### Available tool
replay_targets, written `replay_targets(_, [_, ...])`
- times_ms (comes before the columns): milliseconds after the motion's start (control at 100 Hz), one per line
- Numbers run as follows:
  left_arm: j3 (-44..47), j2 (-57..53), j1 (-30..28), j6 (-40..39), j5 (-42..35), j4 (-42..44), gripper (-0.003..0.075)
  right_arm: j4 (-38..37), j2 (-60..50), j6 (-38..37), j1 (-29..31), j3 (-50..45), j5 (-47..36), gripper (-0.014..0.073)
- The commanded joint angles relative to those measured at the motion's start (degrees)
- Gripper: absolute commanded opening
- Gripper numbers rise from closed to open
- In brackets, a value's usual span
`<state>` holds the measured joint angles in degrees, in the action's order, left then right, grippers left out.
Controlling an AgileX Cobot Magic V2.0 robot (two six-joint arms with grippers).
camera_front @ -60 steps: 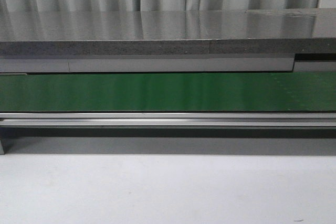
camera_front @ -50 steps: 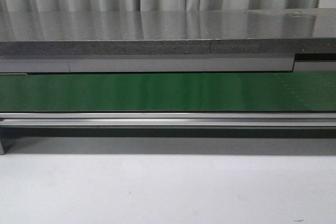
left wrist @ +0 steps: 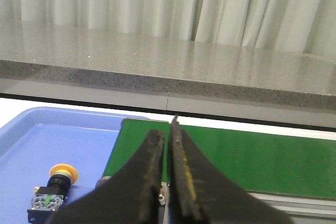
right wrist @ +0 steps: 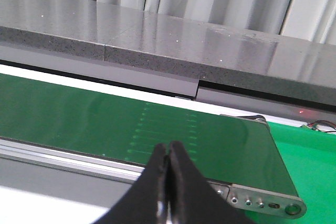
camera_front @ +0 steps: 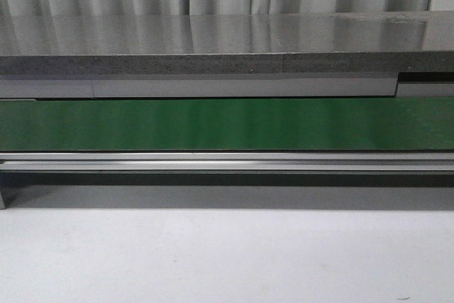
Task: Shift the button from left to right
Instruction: 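Move the left gripper down over the yellow button in the blue tray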
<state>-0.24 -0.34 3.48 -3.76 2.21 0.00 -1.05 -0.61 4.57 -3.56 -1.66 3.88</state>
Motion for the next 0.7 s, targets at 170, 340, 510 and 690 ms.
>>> replay_targets(170, [-11.17, 2.2, 0.39, -0.57, 3.9, -1.42, 0.0005, -0.55, -0.81, -0.19, 0.04, -0.07, -4.19, -0.0068])
replay_targets(340, [-22.43, 10.63, 0.39, -0.57, 15.54, -0.74, 0.0005, -0.55, -0.81, -0.19, 0.04, -0.07, -4.19, -0.0068])
replay_targets(510, [-32.48, 20.41, 0.39, -0.57, 27.65, -0.74, 0.0005, -0.55, -0.81, -0.19, 0.04, -0.07, -4.19, -0.0068])
replay_targets(690, [-39.29, 28.63, 0.39, -0.57, 37.35, -0.74, 0.0005, -0.55, -0.81, -0.19, 0.04, -0.07, -4.19, -0.0068])
